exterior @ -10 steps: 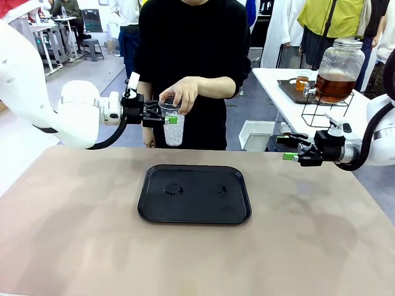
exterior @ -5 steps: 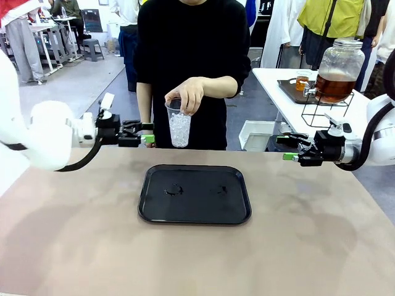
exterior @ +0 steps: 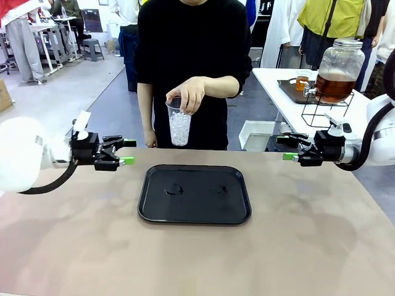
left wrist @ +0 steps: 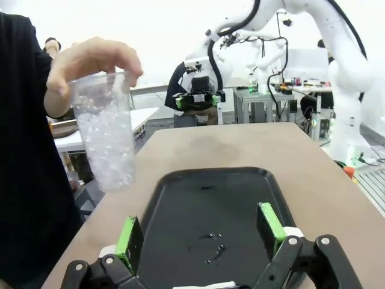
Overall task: Pour the drink into the iced cup.
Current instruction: Open the gripper to release the iced cup you were holding.
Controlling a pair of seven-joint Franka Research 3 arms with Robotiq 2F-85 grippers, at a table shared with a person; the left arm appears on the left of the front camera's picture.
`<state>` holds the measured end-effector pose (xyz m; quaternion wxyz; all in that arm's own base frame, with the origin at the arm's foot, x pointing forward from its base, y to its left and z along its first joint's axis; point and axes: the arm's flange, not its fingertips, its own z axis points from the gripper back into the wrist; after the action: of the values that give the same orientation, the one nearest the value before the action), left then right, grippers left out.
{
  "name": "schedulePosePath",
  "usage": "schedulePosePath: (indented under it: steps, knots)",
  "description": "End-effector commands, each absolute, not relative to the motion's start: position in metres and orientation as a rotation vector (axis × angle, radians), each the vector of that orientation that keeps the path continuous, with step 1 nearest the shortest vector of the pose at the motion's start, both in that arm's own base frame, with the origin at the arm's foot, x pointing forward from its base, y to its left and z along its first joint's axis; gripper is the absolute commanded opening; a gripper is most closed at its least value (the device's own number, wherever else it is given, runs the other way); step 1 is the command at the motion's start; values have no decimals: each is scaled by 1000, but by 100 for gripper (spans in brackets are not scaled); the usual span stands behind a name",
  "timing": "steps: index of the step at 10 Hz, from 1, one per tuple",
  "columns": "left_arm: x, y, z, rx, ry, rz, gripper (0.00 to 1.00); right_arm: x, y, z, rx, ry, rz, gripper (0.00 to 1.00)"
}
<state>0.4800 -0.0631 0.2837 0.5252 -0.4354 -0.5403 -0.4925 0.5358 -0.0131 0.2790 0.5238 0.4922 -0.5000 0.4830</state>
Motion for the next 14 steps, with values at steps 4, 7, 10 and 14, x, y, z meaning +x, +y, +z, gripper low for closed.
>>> schedulePosePath:
  steps: [4,7,10,14]
  knots:
    - [480,-63,284,-1042,-1292,-1178,100,538,-13,282,1176,-1197,1160,100]
    - [480,-63,284,-1042,-1292,-1178,100,538,-13,282,1176,-1197,1160,100]
    - [480,-63,284,-1042,-1292,-1178,100,538,-13,282,1176,-1197,1160,100]
    - [480,-63,284,-1042,-1292,-1178,100,538,-13,282,1176,-1197,1160,100]
